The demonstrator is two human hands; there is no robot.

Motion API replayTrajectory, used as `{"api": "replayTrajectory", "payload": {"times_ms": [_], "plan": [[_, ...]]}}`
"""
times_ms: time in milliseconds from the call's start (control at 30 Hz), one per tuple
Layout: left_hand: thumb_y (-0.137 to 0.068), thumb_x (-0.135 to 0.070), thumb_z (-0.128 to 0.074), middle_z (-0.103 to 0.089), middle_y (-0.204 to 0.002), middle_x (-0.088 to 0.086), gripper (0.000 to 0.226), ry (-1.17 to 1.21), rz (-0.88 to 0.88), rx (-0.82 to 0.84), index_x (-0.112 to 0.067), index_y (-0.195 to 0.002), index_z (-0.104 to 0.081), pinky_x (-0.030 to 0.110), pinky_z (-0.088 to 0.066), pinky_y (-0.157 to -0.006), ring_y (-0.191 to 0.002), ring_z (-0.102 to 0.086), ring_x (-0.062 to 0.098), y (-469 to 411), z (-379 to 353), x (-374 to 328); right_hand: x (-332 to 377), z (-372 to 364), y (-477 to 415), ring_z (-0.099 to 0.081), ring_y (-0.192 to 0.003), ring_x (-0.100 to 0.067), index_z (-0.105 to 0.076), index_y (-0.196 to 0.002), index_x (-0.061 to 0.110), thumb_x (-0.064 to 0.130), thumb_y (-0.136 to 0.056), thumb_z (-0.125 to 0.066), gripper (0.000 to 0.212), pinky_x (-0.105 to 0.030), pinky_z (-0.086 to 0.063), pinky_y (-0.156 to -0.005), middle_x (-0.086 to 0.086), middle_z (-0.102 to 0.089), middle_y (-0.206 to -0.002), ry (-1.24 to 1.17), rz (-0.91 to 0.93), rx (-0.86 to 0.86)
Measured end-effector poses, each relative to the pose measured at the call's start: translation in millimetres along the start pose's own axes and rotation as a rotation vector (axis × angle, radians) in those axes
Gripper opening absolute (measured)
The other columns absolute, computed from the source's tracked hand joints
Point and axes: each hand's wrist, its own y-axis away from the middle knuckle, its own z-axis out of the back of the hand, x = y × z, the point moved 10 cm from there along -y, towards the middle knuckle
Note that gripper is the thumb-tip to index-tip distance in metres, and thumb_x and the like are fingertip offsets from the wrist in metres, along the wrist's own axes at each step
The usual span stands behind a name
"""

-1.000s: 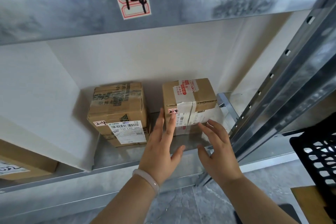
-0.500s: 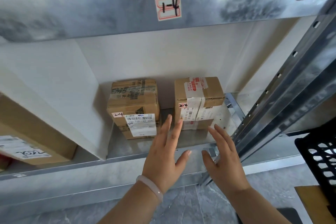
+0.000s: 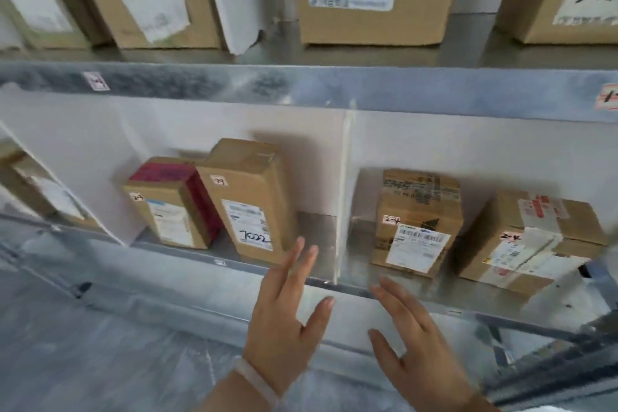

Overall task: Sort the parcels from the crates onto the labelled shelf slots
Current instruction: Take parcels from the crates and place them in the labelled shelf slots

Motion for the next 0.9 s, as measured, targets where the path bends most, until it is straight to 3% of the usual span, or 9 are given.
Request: {"api": "replayTrajectory", "payload": {"times_ms": [133,267,400,567,633,700,800,900], "plan": [[-0.092,-0.042,-0.056,-0.040,-0.154,0.006,0.062,-0.025,0.071,-0.057,-0.022,-0.148,-0.038,0.028,-0.031,-0.115,-0.144,-0.034,0.015,-3,35,49,34,-45,-23,-0.051,-0.127,-0.013,-0.046,-0.139,0.028,0.028,-0.083,-0.068,0.060,-0.037,-0.054,-0.090,0.009,-0.040,-0.150,-0.022,0.029,0.073],[-0.090,-0.045,-0.055,-0.032,-0.158,0.005,0.071,0.022,0.148,-0.072,-0.029,-0.152,-0.025,0.024,-0.027,-0.116,-0.145,-0.031,0.017,-11,58,97,53,-87,-38,-0.043,-0.133,-0.011,-0.039,-0.144,0.033,0.035,-0.088,-0.059,0.059,-0.034,-0.048,-0.098,0.013,-0.034,-0.153,0.001,0.011,0.108],[-0.088,-0.041,-0.057,-0.023,-0.161,0.011,0.079,0.071,0.195,-0.050,-0.018,-0.153,-0.019,0.015,-0.016,-0.118,-0.149,-0.021,0.017,-19,58,142,51,-126,-60,-0.034,-0.138,-0.008,-0.028,-0.145,0.043,0.037,-0.092,-0.057,0.061,-0.029,-0.041,-0.105,0.021,-0.020,-0.155,0.021,-0.107,0.125],[-0.089,-0.043,-0.055,-0.022,-0.161,0.008,0.085,0.227,0.209,0.013,-0.021,-0.154,-0.006,0.043,-0.026,-0.120,-0.150,-0.020,0.020,-35,41,180,47,-157,-77,-0.032,-0.139,-0.007,-0.029,-0.146,0.044,0.030,-0.090,-0.061,0.066,-0.029,-0.044,-0.099,0.017,-0.021,-0.156,0.054,-0.206,0.101],[-0.088,-0.045,-0.055,-0.020,-0.161,-0.004,0.086,0.272,0.198,0.045,-0.029,-0.154,-0.002,0.039,-0.025,-0.120,-0.149,-0.017,0.009,-39,35,186,46,-164,-83,-0.029,-0.141,-0.006,-0.028,-0.147,0.042,0.026,-0.090,-0.063,0.069,-0.031,-0.045,-0.100,0.014,-0.022,-0.157,0.052,-0.232,0.086],[-0.088,-0.045,-0.056,-0.019,-0.159,-0.009,0.087,0.318,0.196,0.066,-0.035,-0.152,0.001,0.042,-0.027,-0.119,-0.149,-0.019,0.010,-40,30,191,45,-168,-87,-0.024,-0.141,-0.001,-0.026,-0.148,0.042,0.022,-0.089,-0.064,0.073,-0.028,-0.042,-0.101,0.015,-0.023,-0.157,0.054,-0.254,0.063],[-0.088,-0.042,-0.058,-0.028,-0.158,0.005,0.088,0.362,0.186,0.093,-0.036,-0.153,0.002,0.054,-0.035,-0.113,-0.146,-0.030,0.024,-43,23,196,42,-171,-92,-0.023,-0.141,0.001,-0.028,-0.147,0.040,0.018,-0.086,-0.066,0.075,-0.024,-0.038,-0.101,0.014,-0.024,-0.156,0.059,-0.276,0.022],[-0.089,-0.043,-0.057,-0.027,-0.159,0.006,0.088,0.365,0.176,0.126,-0.032,-0.155,0.000,0.054,-0.034,-0.113,-0.148,-0.026,0.021,-47,15,195,34,-170,-96,-0.023,-0.141,0.003,-0.027,-0.147,0.043,0.017,-0.086,-0.066,0.077,-0.022,-0.037,-0.099,0.015,-0.024,-0.156,0.081,-0.303,0.006]]}}
